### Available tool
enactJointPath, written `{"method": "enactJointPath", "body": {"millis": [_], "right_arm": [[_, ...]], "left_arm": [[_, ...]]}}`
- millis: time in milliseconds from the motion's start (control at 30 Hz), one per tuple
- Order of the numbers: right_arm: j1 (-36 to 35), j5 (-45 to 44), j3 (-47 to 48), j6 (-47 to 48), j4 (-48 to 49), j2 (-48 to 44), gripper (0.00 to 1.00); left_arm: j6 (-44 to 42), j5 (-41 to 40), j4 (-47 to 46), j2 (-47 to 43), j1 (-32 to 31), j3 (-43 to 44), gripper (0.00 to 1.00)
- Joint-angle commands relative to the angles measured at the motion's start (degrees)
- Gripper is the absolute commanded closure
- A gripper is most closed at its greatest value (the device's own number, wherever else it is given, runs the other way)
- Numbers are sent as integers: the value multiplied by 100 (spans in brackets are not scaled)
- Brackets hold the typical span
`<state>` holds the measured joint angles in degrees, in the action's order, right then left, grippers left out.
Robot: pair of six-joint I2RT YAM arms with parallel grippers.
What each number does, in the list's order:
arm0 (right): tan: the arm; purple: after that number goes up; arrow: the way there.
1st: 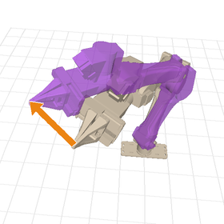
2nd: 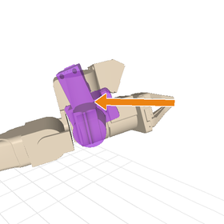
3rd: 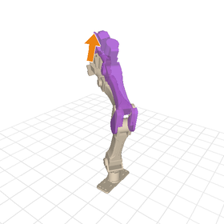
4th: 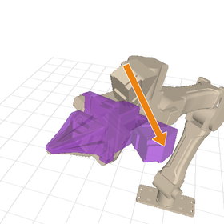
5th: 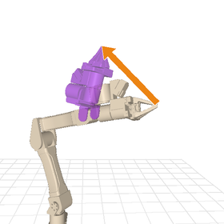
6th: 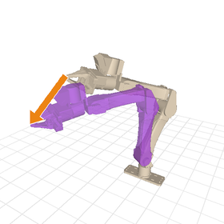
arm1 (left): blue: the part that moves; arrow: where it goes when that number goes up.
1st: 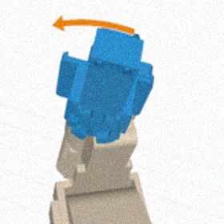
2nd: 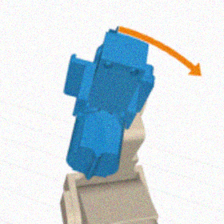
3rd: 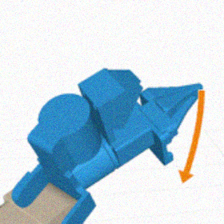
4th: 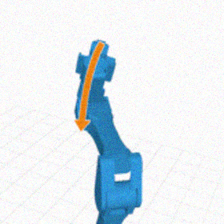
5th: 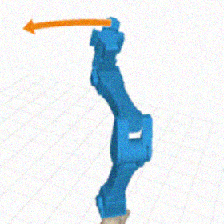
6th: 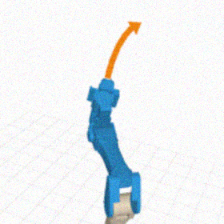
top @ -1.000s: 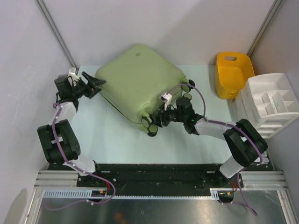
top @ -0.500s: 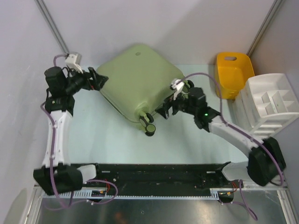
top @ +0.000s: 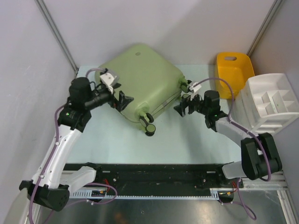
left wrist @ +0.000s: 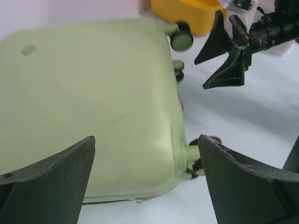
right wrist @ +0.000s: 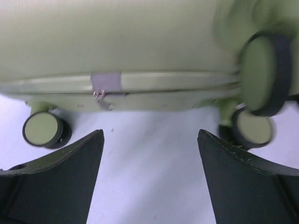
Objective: Open, take out, and arrange the luggage
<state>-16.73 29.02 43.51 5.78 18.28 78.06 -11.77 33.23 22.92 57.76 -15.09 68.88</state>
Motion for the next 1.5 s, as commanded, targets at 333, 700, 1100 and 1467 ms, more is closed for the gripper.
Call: {"method": "enactJointPath", "body": {"millis": [333,700,1100,1467], "right_arm": [[-1447,-845,-861,406,3295,1342,33],[-1465,-1144,-668,363,4060,1993,51],[-1465,-959,-554,275,4359,2090,93],[-1350,-757,-685,423,4201,1880,100]], "left_arm": [[-1696,-361,195,-133,-1179,-665,7],[-2205,-528,292,-107,-1532,-744,9],[-3182,-1056,1241,298,-2077,-323,4],[-4691,-1608,1531,429,-2831,-288,3]]}}
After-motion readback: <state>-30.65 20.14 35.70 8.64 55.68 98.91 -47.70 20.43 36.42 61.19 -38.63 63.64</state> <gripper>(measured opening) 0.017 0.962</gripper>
